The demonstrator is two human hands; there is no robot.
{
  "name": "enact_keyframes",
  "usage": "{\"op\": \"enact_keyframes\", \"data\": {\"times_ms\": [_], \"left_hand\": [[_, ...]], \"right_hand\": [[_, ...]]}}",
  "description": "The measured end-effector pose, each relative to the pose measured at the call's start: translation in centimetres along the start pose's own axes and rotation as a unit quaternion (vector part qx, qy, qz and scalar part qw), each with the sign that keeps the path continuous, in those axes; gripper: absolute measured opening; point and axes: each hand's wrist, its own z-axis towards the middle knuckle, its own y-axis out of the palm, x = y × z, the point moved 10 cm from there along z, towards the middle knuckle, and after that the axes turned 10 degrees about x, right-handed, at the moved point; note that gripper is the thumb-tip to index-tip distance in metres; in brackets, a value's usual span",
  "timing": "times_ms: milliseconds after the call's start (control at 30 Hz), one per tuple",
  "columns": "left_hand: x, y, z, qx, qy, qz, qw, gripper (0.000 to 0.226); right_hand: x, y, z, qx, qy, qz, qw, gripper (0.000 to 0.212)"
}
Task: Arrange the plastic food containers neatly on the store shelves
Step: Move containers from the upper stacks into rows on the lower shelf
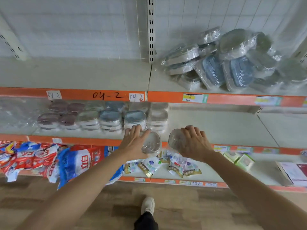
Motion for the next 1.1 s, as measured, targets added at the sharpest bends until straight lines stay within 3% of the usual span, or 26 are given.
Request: {"op": "enact_keyframes", "data": {"times_ms": [400,667,833,1100], "left_hand": [[4.7,11.2,4.0,-0.092,-0.048,-0.107,0.989,0.094],[8.0,14.2,8.9,-0.069,-0.032,-0.119,0.99,0.085],[9.2,16.3,11.7,-0.087,-0.042,-0.132,0.986,0.082],[10.9,21.5,14.7,-0.128,-0.125,-0.127,0.976,0.078]], "right_hand": [[6.2,11.5,-4.5,-0.13,0.092,0.018,0.987,0.085],[12.7,13.3,-2.7,-0.092,0.158,0.006,0.983,0.08],[15.2,14.9,0.3,-0.111,0.125,0.02,0.986,0.08],[18.5,20.6,5.0,-0.193,0.067,0.046,0.978,0.071]]}}
